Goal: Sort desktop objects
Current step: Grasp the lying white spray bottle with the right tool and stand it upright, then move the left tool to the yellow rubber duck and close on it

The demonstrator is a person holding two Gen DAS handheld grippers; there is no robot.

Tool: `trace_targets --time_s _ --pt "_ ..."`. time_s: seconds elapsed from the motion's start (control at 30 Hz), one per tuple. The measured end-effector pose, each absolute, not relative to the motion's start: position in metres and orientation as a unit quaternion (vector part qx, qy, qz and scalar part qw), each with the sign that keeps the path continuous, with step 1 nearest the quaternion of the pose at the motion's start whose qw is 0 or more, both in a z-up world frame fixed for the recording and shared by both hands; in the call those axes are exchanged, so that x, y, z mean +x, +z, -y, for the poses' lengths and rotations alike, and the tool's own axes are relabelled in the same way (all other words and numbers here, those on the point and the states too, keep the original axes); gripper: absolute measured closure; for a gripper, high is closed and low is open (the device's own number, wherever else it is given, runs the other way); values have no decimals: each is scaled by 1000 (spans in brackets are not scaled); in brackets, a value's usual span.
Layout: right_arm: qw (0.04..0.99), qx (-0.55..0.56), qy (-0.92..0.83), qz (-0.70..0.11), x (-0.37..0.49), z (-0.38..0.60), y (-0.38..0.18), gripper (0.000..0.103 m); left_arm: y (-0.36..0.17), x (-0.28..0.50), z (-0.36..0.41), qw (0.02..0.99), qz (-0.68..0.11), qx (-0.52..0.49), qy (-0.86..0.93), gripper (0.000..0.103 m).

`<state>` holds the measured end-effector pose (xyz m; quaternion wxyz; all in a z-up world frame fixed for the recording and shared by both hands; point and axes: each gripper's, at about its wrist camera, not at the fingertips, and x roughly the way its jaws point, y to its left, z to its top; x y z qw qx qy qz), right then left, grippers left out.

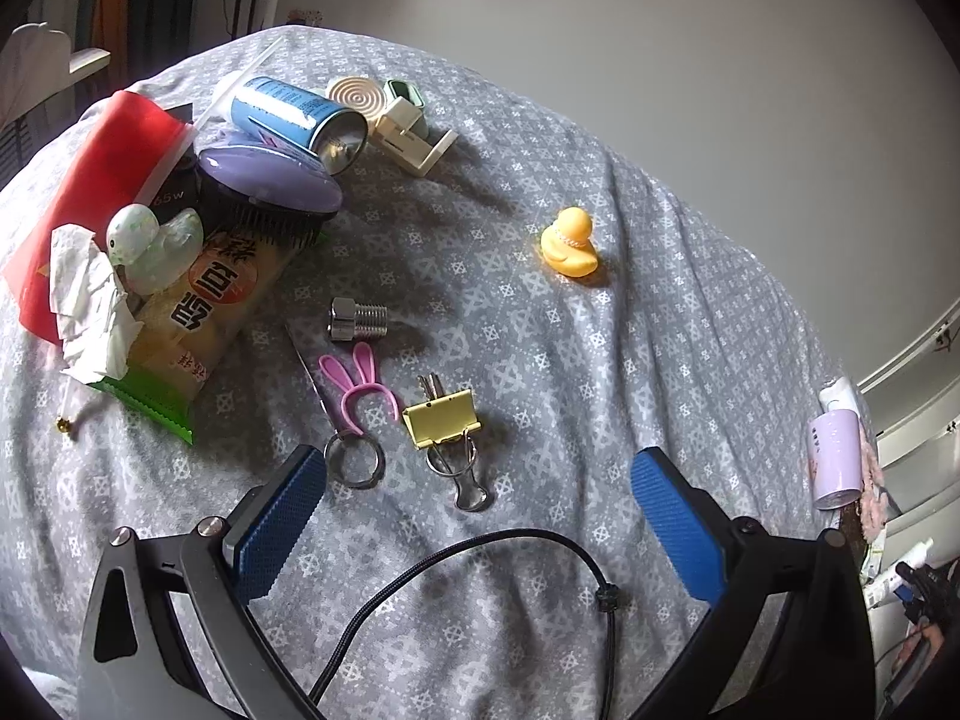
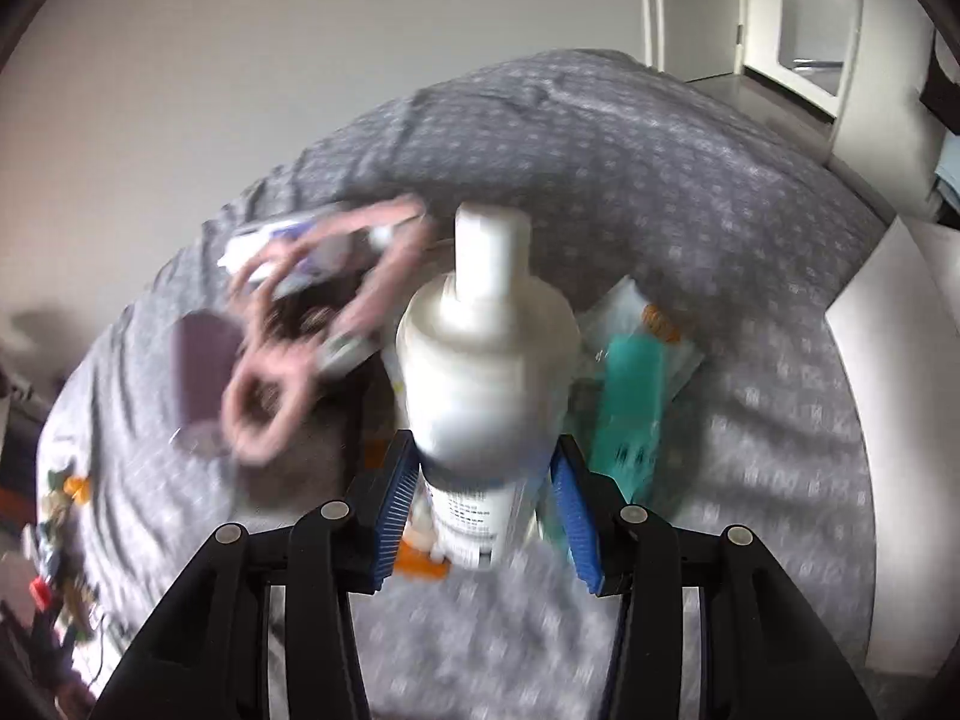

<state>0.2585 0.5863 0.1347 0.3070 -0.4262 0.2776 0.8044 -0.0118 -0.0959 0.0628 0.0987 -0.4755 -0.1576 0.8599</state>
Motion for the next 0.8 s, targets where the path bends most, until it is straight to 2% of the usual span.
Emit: trace_targets --time_s 0.1,0.2,0.37,0.5,0.57,0.63,0.67,0.73,0.8 --pt "335 -453 786 -257 240 -596 122 56 60 -14 98 94 161 -480 857 1" --pt "339 -468 772 -263 234 -600 103 41 57 -15 101 93 167 -484 854 1" --pt "384 -422 781 -253 255 -582 115 40 58 -13 106 95 188 -481 851 1" --pt "337 -405 818 -230 259 -537 150 40 63 -11 102 101 184 -476 854 1" --pt "324 -353 861 -173 262 -491 185 39 69 -9 98 104 169 -467 862 1" --pt "343 -272 894 -91 269 -442 210 4 76 -8 91 115 157 -459 867 1" --pt "361 -245 898 -54 271 -422 215 0 80 -8 87 124 151 -454 869 1" --pt "391 -229 892 3 266 -385 213 0 91 -10 77 144 134 -441 876 1" --pt "346 -227 910 11 262 -361 204 0 103 -19 64 157 109 -418 888 1"
